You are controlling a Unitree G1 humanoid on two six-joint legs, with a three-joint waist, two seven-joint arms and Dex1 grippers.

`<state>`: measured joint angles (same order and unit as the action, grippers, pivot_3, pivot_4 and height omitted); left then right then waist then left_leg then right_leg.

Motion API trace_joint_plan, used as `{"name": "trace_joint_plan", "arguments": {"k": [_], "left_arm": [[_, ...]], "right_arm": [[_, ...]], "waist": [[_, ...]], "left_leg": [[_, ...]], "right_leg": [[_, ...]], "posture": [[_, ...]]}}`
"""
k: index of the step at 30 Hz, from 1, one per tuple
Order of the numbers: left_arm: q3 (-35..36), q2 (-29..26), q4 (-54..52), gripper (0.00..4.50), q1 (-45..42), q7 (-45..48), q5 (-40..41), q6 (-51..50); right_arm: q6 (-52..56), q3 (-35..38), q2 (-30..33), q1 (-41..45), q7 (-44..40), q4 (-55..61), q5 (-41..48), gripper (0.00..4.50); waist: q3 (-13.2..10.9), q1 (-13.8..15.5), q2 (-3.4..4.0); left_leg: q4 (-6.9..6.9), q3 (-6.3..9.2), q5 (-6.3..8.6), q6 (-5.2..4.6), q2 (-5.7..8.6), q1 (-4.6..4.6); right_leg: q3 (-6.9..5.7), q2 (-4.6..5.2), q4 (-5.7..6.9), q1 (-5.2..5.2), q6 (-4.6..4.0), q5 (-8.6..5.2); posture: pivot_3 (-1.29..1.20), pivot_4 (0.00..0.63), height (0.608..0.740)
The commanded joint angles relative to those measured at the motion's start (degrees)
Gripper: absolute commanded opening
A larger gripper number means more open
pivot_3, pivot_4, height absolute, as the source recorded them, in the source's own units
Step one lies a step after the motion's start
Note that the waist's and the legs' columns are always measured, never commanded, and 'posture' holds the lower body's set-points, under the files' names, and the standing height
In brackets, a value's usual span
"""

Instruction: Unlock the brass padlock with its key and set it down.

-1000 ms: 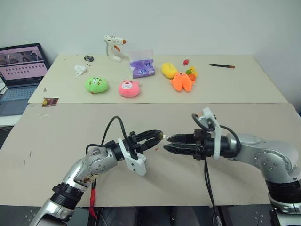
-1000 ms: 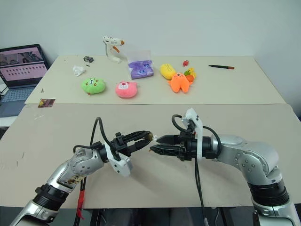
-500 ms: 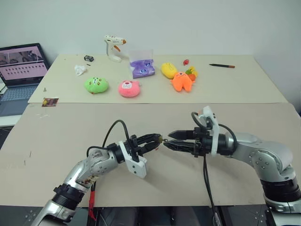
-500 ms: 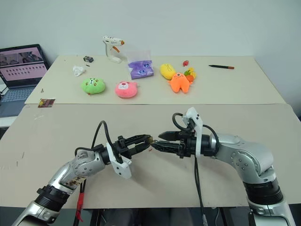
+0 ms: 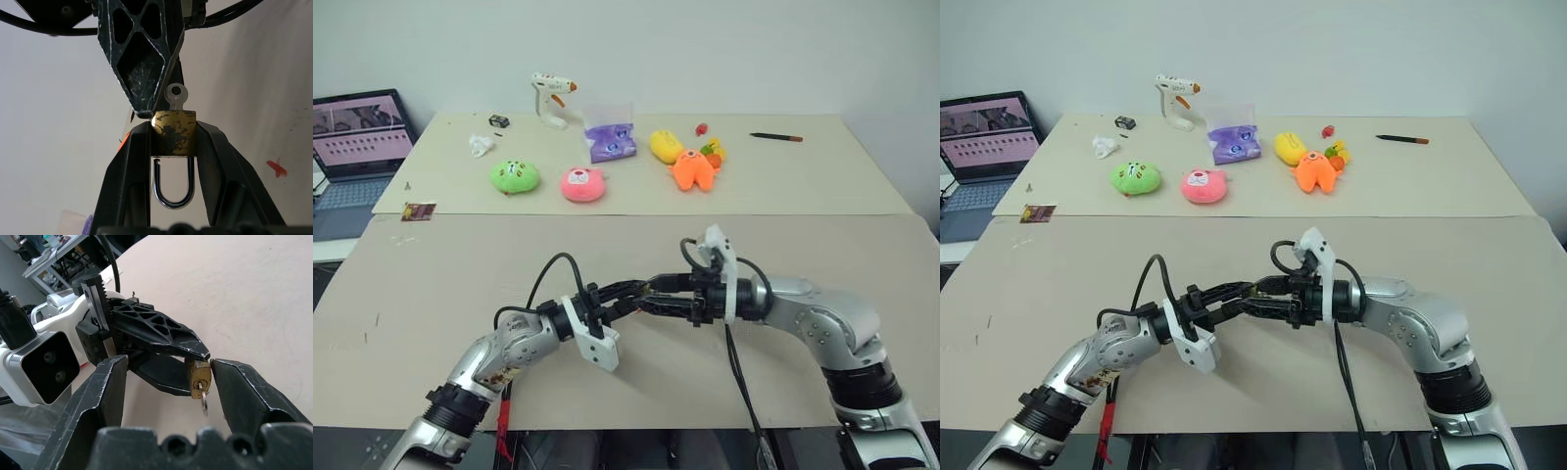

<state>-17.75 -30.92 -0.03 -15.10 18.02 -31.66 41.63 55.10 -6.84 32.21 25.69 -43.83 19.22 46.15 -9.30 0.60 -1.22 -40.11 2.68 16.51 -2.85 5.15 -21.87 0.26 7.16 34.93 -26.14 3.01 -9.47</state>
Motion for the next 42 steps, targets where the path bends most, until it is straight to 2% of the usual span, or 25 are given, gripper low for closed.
{"name": "trace_joint_plan", "arguments": {"k": [1,8,9,11,18,24,26,28,31,33,38,42], "left_arm": [[0.30,0.05,-1.48,0.83,-0.91,-0.78,0.19,1.21],[0.38,0.20,-2.55,0.83,-1.09,-0.40,0.33,0.50],[0.36,0.20,-2.57,0.83,-1.09,-0.39,0.32,0.48],[0.30,0.23,-2.60,0.83,-1.10,-0.40,0.28,0.49],[0.51,0.47,-2.61,0.83,-0.95,-0.42,0.52,0.12],[1.23,0.65,-3.58,0.83,-1.71,0.78,2.38,-1.71],[1.78,0.84,-4.03,1.83,-1.69,1.61,6.40,-1.99],[2.37,0.91,-4.23,2.41,-1.75,2.00,8.38,-2.44],[3.22,-0.31,-4.43,3.54,-0.63,2.62,10.14,-2.04],[4.75,-3.10,-3.08,4.44,2.30,4.23,13.50,-1.60],[8.06,-8.98,1.81,4.44,8.23,8.31,21.23,-1.34],[8.46,-8.33,4.38,4.44,8.38,11.75,27.21,-4.54]], "right_arm": [[-1.39,0.10,-0.55,0.60,-1.31,0.49,-0.40,3.27],[-0.86,0.71,-1.86,0.81,-1.11,-0.34,-0.80,3.27],[-0.76,0.83,-1.96,0.86,-1.16,-0.46,-0.74,2.89],[-0.36,1.10,-2.07,0.94,-1.46,-0.62,-0.26,2.52],[0.02,1.34,-2.25,1.30,-1.86,-0.98,0.06,0.16],[-0.28,0.75,-1.81,1.58,-2.20,-0.98,-0.79,0.11],[-0.35,0.54,-1.72,1.71,-2.24,-1.05,-1.36,0.11],[-0.45,0.47,-1.60,1.75,-2.48,-1.00,-1.75,0.11],[-0.64,0.45,-1.46,1.60,-2.67,-1.11,-2.16,0.11],[-1.05,0.56,-1.01,1.62,-3.07,-1.64,-2.73,0.11],[-1.32,1.57,0.10,2.21,-4.04,-2.59,-3.08,0.11],[-0.31,2.65,0.47,2.29,-5.44,-1.87,-1.18,0.11]], "waist": [[0.00,0.01,0.00],[0.00,-0.06,0.00],[0.00,-0.06,0.00],[0.00,-0.04,0.00],[0.00,-0.08,0.00],[0.00,-0.06,0.00],[0.00,-0.08,0.00],[0.00,-0.08,0.00],[0.00,-0.09,0.00],[0.00,-0.20,0.00],[0.01,-1.14,0.02],[0.01,-0.75,0.02]], "left_leg": [[0.00,0.00,0.00,0.00,0.00,0.01],[0.00,0.00,0.00,0.01,0.00,0.02],[0.00,0.00,0.00,0.01,0.00,0.02],[0.00,0.00,0.00,0.01,0.00,0.02],[0.01,-0.01,-0.01,0.01,0.00,0.02],[0.00,-0.01,-0.01,0.02,0.00,0.01],[0.00,-0.01,-0.01,0.02,0.00,0.01],[0.00,-0.01,-0.01,0.02,0.00,0.02],[0.00,-0.01,-0.01,0.02,0.00,0.01],[0.00,-0.01,-0.01,0.02,0.00,0.02],[0.09,-0.02,-0.01,0.02,-0.01,0.07],[0.01,0.01,0.01,-0.01,0.00,0.08]], "right_leg": [[0.00,0.00,0.00,0.00,0.00,0.00],[0.00,0.00,0.01,0.00,0.00,0.00],[0.00,0.00,0.01,0.00,0.00,0.00],[0.00,0.00,0.01,0.00,0.00,0.00],[0.01,0.00,0.01,0.00,0.00,0.00],[0.01,0.00,0.02,0.00,0.00,0.00],[0.00,0.00,0.02,0.00,0.00,0.00],[0.00,-0.01,0.03,-0.01,0.00,0.00],[0.01,-0.01,0.03,-0.01,0.00,0.00],[0.01,-0.01,0.03,-0.01,-0.01,0.00],[0.05,-0.02,0.06,-0.07,-0.01,0.00],[0.00,0.00,0.04,0.01,-0.01,0.00]], "posture": [[0.00,0.150,0.740],[0.00,0.150,0.740],[0.00,0.150,0.740],[0.00,0.150,0.740],[0.00,0.150,0.740],[0.00,0.150,0.740],[0.00,0.150,0.740],[0.00,0.150,0.740],[0.00,0.150,0.740],[0.00,0.150,0.740],[0.00,0.150,0.740],[0.00,0.150,0.740]]}}
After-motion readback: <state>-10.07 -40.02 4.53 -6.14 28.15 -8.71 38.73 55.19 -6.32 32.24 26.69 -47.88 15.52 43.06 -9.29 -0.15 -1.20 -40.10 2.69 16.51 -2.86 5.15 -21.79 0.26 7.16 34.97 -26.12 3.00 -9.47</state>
